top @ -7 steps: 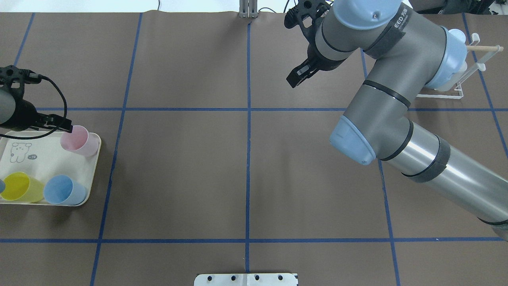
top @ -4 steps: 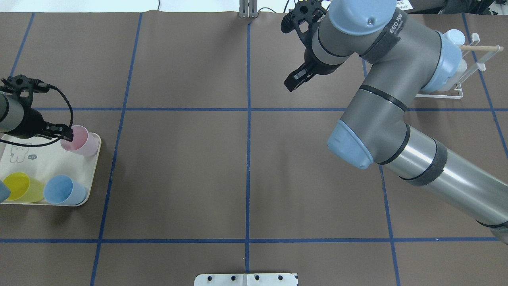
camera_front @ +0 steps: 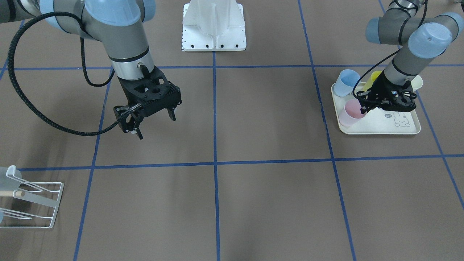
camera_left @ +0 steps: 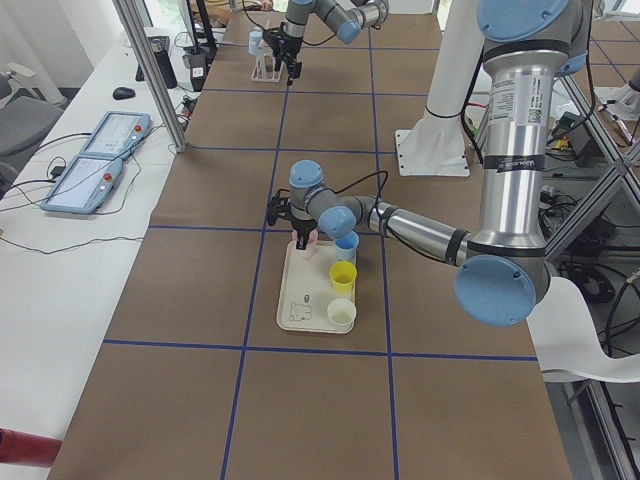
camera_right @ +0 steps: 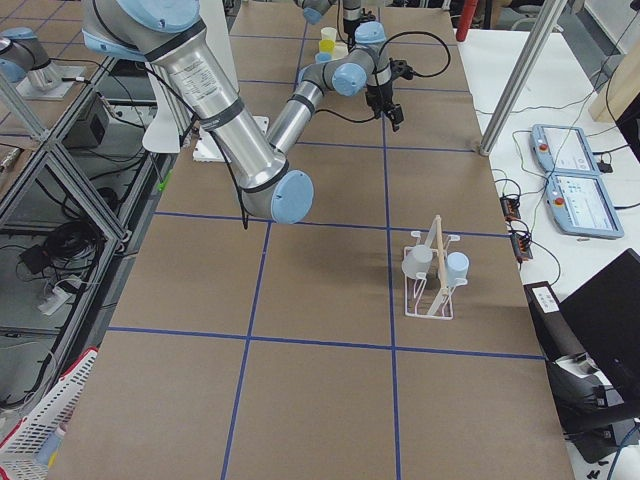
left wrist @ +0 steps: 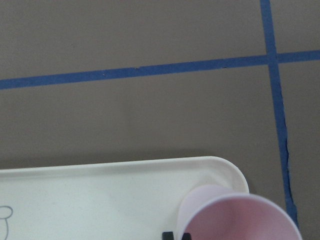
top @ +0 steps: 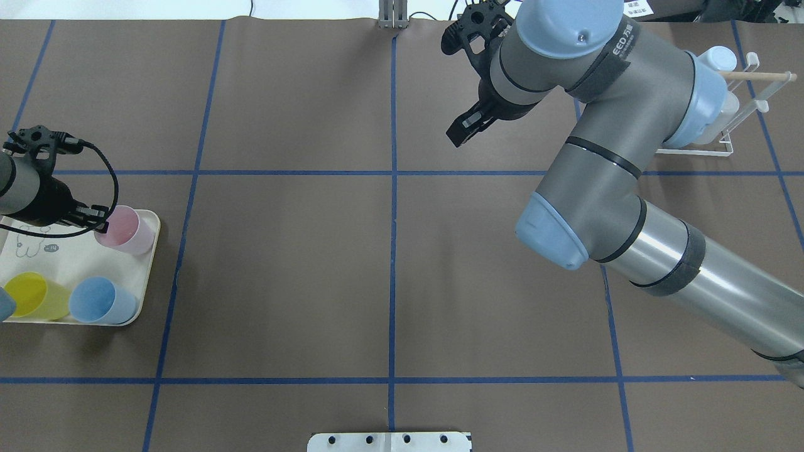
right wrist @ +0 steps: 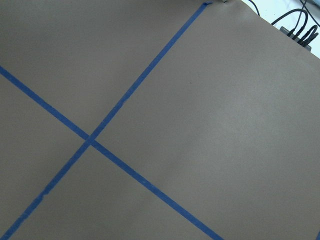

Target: Transfer IKEA cup to right arm and place on rack

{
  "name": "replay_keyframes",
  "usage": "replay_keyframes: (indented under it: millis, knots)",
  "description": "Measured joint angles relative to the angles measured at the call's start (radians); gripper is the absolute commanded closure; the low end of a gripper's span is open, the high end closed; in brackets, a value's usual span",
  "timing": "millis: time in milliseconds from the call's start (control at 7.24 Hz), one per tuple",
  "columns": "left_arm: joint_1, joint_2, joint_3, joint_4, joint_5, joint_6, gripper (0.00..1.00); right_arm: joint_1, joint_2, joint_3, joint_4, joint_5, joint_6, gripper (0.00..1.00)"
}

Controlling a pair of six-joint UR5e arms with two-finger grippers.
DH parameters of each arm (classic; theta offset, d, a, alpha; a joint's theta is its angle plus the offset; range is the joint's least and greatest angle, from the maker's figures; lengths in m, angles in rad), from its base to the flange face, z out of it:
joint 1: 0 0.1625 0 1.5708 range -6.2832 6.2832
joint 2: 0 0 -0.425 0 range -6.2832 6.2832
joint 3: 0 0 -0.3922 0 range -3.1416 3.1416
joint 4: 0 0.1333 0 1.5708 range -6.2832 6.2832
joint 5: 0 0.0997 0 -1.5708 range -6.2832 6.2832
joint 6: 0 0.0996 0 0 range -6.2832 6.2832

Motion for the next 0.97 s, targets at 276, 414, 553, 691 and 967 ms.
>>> replay_keyframes:
  millis: [276,414,553,691,967]
  knots:
    - [-0.058,-0.004,-0.026,0.009,-0.022,-0.003,1.00,-0.005,-0.008,-0.010,0.089,-0.036,-0.006,0.01]
    - [-0.116,-0.017,-0.043,0.016,-0.066,-0.031,1.00,-0.015,-0.008,-0.019,0.147,-0.066,-0.007,0.01]
    - [-0.159,-0.052,-0.052,0.019,-0.123,-0.103,1.00,-0.030,0.005,-0.024,0.174,-0.101,-0.007,0.01]
    - [-0.181,-0.113,-0.055,0.019,-0.177,-0.224,1.00,-0.047,0.021,-0.026,0.189,-0.133,-0.007,0.01]
    - [-0.192,-0.257,-0.056,0.006,-0.243,-0.539,1.00,-0.098,0.019,-0.039,0.319,-0.227,-0.007,0.02]
